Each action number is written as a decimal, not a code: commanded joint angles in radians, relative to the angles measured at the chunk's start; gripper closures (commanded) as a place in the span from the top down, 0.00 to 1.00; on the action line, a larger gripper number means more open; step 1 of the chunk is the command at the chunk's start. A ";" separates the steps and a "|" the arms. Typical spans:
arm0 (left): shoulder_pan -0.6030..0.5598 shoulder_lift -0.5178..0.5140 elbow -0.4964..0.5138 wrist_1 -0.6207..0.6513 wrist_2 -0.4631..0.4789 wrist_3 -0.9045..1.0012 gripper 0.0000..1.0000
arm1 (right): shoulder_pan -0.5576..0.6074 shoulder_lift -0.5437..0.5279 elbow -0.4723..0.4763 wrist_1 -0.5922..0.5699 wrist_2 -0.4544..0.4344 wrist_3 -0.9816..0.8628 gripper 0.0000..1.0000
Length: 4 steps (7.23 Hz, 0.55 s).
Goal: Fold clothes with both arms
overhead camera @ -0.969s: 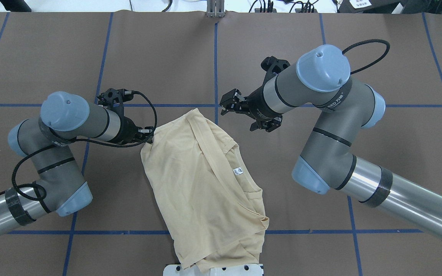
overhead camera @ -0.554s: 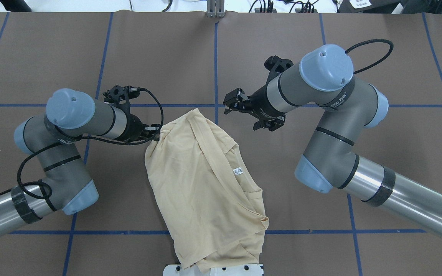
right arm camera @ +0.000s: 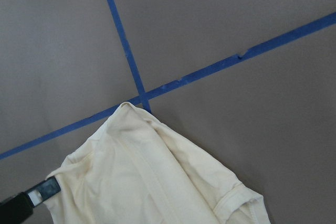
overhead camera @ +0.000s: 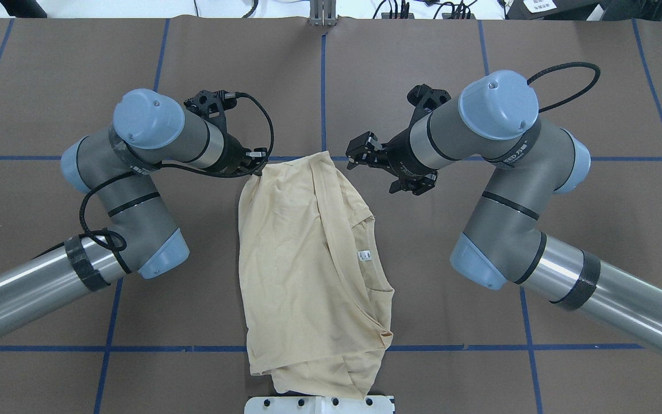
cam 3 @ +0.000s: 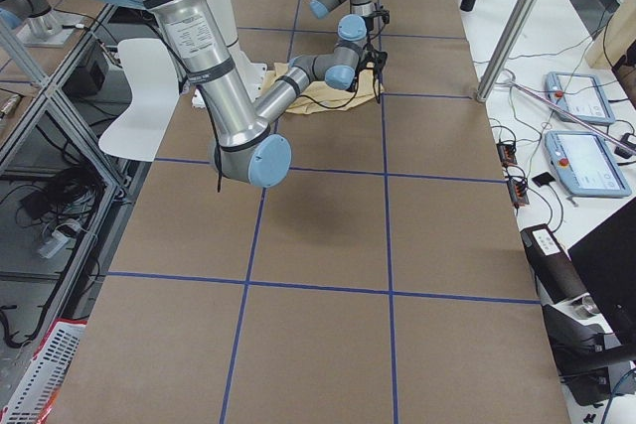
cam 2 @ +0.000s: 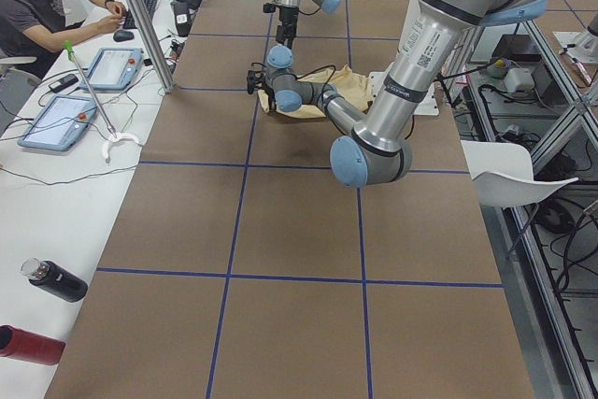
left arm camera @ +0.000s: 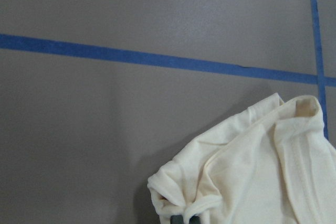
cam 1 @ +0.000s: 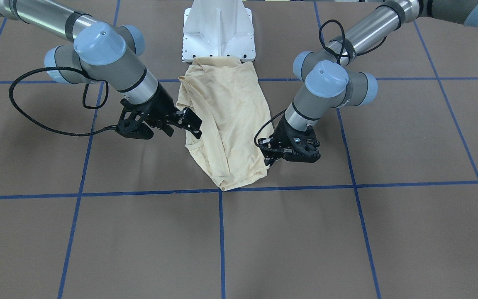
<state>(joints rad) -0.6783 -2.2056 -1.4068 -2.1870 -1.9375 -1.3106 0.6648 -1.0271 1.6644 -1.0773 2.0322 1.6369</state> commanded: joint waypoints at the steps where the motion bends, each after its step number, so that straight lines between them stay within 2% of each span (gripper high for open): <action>1: -0.053 -0.121 0.137 -0.011 0.011 -0.001 0.00 | -0.001 -0.013 0.000 0.000 -0.033 -0.002 1.00; 3: -0.058 -0.199 0.211 -0.034 0.044 -0.013 0.00 | -0.001 -0.014 0.000 0.000 -0.049 -0.002 1.00; 4: -0.060 -0.239 0.291 -0.069 0.058 -0.013 0.00 | -0.002 -0.014 -0.002 -0.001 -0.053 -0.002 1.00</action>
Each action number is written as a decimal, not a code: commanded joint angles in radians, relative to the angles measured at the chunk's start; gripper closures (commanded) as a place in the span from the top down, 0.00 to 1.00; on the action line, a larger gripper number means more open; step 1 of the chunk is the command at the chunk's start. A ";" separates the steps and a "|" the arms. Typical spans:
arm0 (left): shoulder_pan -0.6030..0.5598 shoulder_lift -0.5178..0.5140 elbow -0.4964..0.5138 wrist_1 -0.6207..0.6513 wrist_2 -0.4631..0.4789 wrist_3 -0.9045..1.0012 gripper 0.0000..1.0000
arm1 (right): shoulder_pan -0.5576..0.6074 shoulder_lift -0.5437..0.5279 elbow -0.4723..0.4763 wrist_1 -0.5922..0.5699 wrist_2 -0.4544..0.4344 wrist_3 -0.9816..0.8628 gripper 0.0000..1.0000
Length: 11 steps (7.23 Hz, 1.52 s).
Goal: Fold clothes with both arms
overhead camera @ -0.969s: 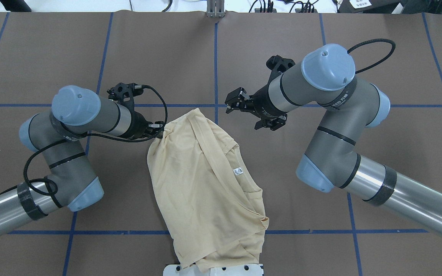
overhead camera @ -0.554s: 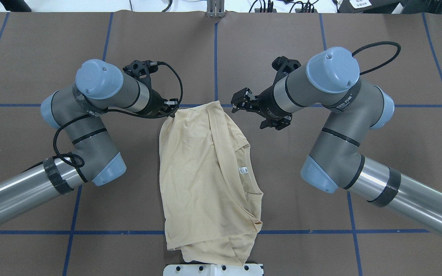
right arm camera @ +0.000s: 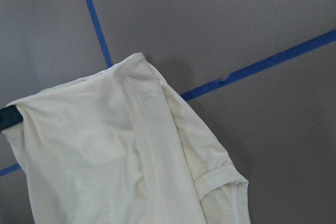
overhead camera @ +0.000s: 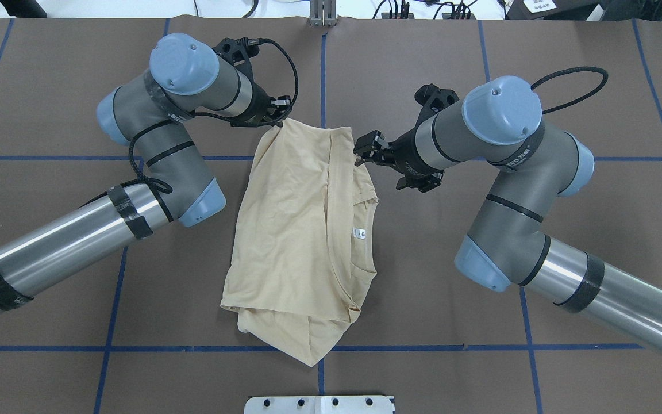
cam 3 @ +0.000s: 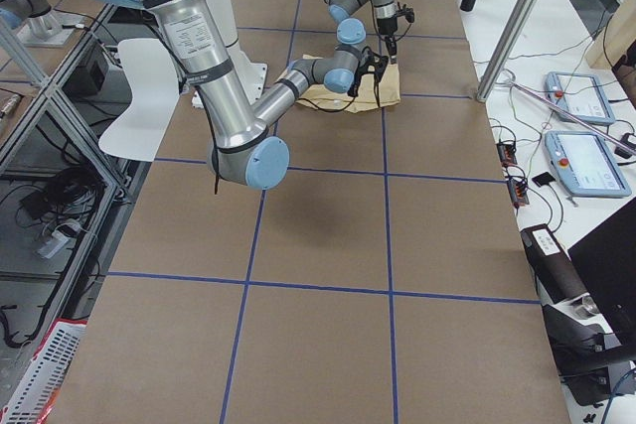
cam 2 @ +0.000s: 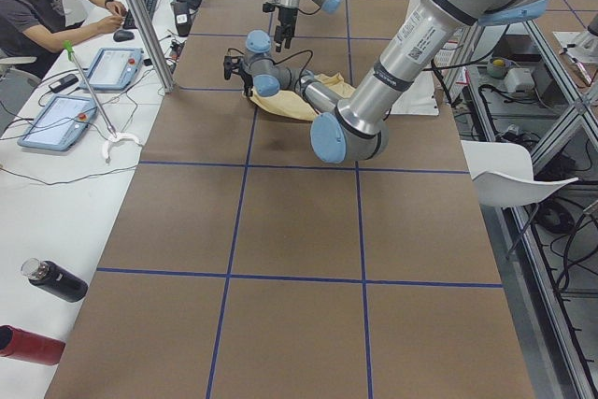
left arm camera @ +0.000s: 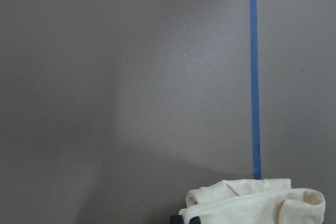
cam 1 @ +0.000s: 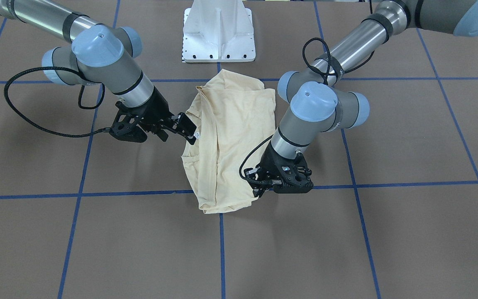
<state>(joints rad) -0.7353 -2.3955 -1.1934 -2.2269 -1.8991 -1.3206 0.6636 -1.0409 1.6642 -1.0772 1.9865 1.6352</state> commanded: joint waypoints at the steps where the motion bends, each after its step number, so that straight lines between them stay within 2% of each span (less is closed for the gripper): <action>1: -0.010 -0.050 0.153 -0.116 0.072 -0.003 0.00 | -0.006 -0.001 -0.001 -0.001 -0.032 0.000 1.00; 3: -0.056 -0.047 0.187 -0.128 0.091 -0.002 0.00 | -0.007 -0.001 -0.001 -0.003 -0.038 0.000 1.00; 4: -0.078 -0.042 0.202 -0.122 0.109 -0.005 0.03 | -0.010 0.001 0.000 -0.003 -0.046 0.002 1.00; 5: -0.087 -0.034 0.207 -0.122 0.158 -0.002 0.99 | -0.016 0.001 -0.001 -0.003 -0.055 0.000 1.00; 7: -0.130 -0.025 0.164 -0.122 0.150 0.009 1.00 | -0.024 0.016 -0.001 -0.003 -0.063 -0.027 1.00; 8: -0.156 0.025 0.111 -0.123 0.099 0.030 1.00 | -0.029 0.019 -0.004 -0.015 -0.095 -0.099 1.00; 9: -0.197 0.106 0.018 -0.122 -0.008 0.099 1.00 | -0.047 0.021 -0.023 -0.026 -0.138 -0.227 1.00; 10: -0.222 0.199 -0.105 -0.120 -0.058 0.145 1.00 | -0.070 0.047 -0.023 -0.106 -0.158 -0.393 1.00; 11: -0.225 0.240 -0.167 -0.119 -0.063 0.146 1.00 | -0.119 0.080 -0.017 -0.201 -0.229 -0.487 1.00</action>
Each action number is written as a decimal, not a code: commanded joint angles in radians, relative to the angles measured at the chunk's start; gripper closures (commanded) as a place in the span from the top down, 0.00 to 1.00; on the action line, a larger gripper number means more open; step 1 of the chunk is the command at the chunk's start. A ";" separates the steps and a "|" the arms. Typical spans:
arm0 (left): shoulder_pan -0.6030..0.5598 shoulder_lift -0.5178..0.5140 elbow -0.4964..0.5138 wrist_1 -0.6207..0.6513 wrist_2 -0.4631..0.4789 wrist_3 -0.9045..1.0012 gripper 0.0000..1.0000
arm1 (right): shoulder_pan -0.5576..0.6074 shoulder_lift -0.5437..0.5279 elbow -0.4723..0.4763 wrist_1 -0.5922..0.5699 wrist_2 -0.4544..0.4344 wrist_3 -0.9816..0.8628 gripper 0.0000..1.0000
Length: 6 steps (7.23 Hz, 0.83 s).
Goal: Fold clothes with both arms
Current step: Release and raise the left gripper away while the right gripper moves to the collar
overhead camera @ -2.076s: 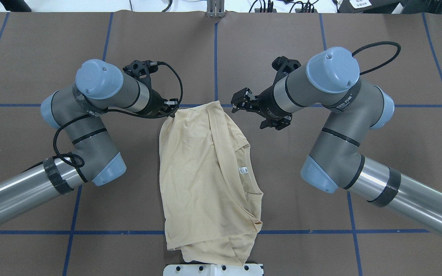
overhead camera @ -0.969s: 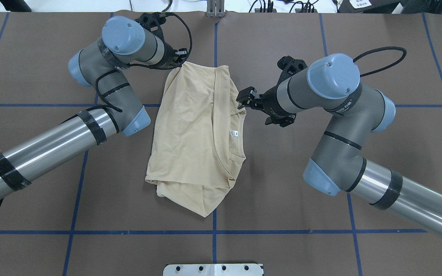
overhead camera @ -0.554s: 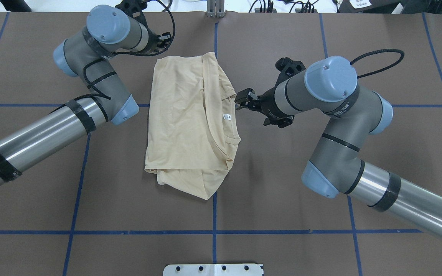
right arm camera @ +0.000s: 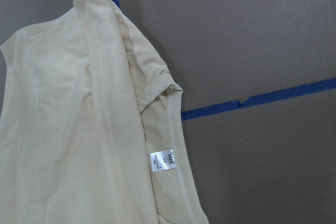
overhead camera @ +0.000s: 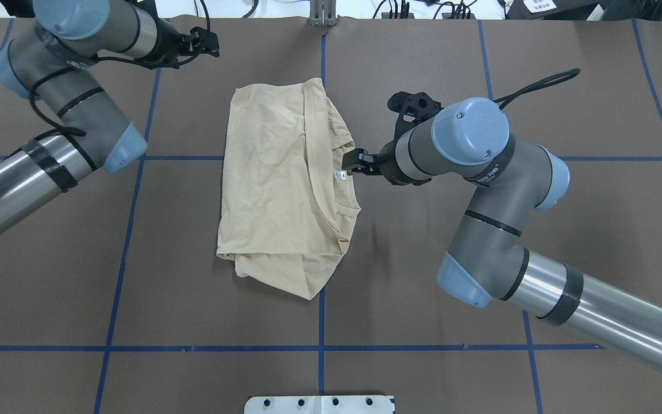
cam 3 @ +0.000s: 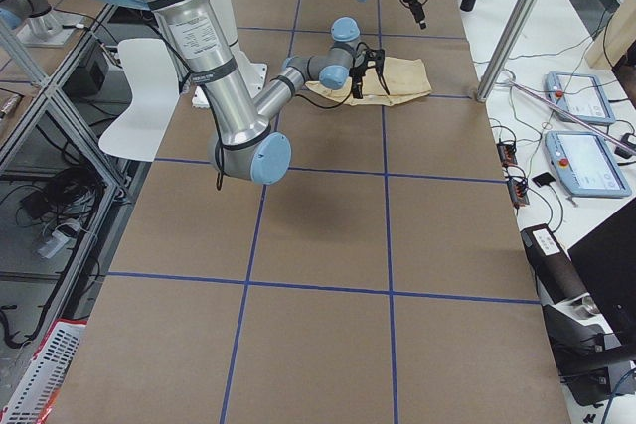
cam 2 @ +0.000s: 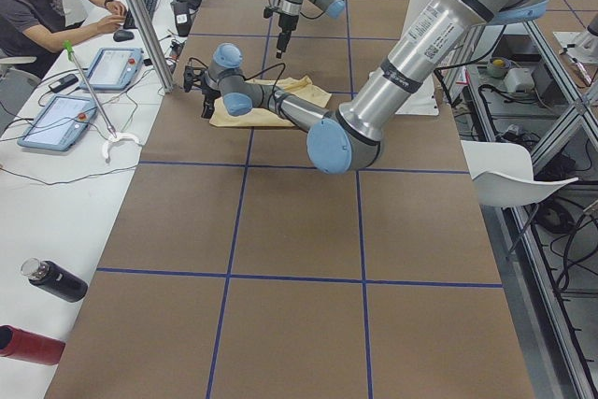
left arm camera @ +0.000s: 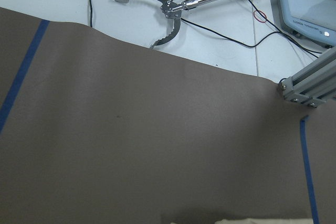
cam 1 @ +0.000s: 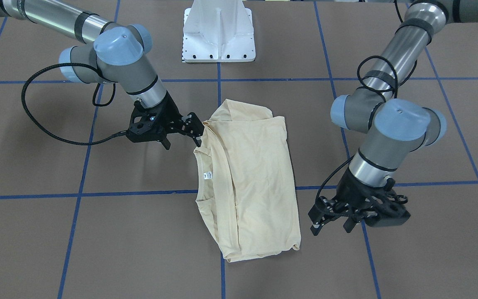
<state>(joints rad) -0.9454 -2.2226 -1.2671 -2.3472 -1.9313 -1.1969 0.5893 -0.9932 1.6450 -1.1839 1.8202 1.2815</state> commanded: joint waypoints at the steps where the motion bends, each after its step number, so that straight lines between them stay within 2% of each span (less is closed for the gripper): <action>1: -0.013 0.073 -0.097 0.000 -0.034 0.022 1.00 | -0.124 0.066 -0.004 -0.124 -0.176 -0.164 1.00; 2: -0.015 0.076 -0.097 0.000 -0.034 0.022 1.00 | -0.173 0.065 -0.004 -0.125 -0.246 -0.186 0.98; 3: -0.015 0.101 -0.097 -0.007 -0.034 0.022 1.00 | -0.204 0.073 -0.013 -0.125 -0.304 -0.264 0.80; 6: -0.015 0.110 -0.095 -0.011 -0.034 0.022 1.00 | -0.206 0.088 -0.069 -0.134 -0.332 -0.355 0.78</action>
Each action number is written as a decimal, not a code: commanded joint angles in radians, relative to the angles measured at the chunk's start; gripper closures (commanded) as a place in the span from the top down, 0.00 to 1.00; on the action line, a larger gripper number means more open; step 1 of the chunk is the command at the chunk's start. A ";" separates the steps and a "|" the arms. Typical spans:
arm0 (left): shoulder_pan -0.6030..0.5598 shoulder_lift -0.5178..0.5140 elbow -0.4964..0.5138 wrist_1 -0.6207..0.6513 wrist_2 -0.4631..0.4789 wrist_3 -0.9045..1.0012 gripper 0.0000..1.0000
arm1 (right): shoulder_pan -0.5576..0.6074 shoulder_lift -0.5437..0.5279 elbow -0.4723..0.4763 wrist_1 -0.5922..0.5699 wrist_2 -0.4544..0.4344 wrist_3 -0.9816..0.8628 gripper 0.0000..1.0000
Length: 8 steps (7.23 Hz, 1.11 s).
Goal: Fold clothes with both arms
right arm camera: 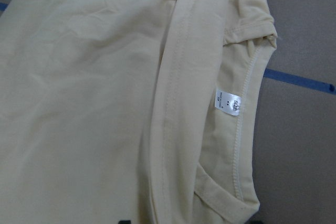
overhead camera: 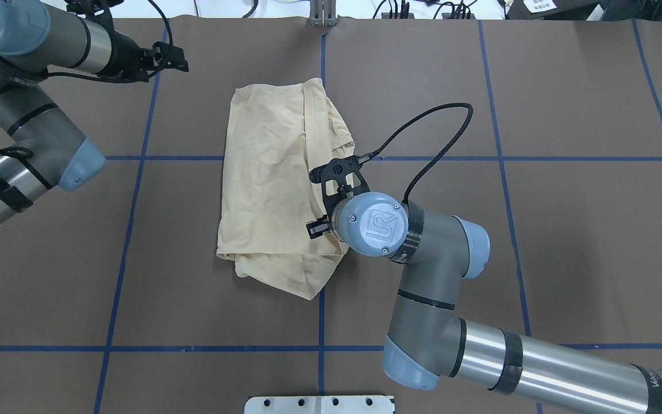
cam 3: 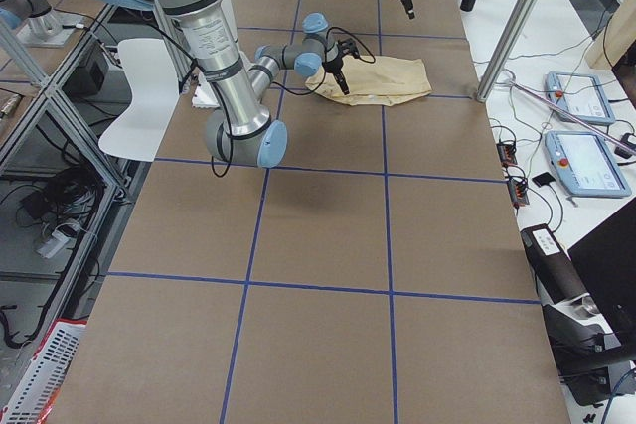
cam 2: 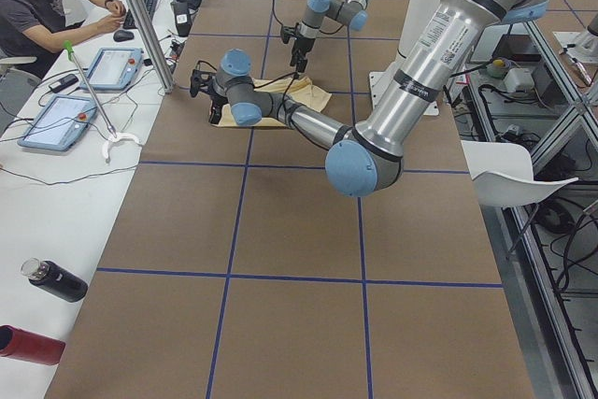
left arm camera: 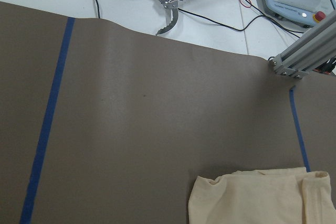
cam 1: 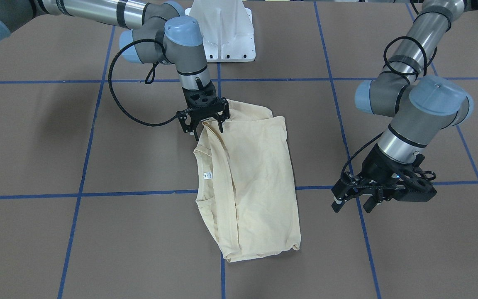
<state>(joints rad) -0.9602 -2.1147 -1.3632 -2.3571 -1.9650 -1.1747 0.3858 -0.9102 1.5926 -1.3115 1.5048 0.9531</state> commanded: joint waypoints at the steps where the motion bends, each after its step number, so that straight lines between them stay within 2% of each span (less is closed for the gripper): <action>1: 0.000 0.002 0.003 -0.001 0.000 0.001 1.00 | -0.002 0.010 -0.017 -0.021 -0.017 -0.033 0.84; 2: 0.000 0.002 0.006 -0.001 0.003 0.001 1.00 | -0.010 0.025 -0.019 -0.047 -0.018 -0.031 0.86; 3: 0.000 0.008 0.006 -0.001 0.003 0.016 1.00 | -0.011 0.025 -0.019 -0.069 -0.020 -0.031 0.83; 8: 0.000 0.010 0.006 -0.001 0.003 0.027 1.00 | -0.011 0.017 -0.040 -0.084 -0.011 -0.033 0.79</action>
<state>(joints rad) -0.9603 -2.1039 -1.3564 -2.3577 -1.9639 -1.1476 0.3744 -0.8925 1.5531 -1.3871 1.4919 0.9203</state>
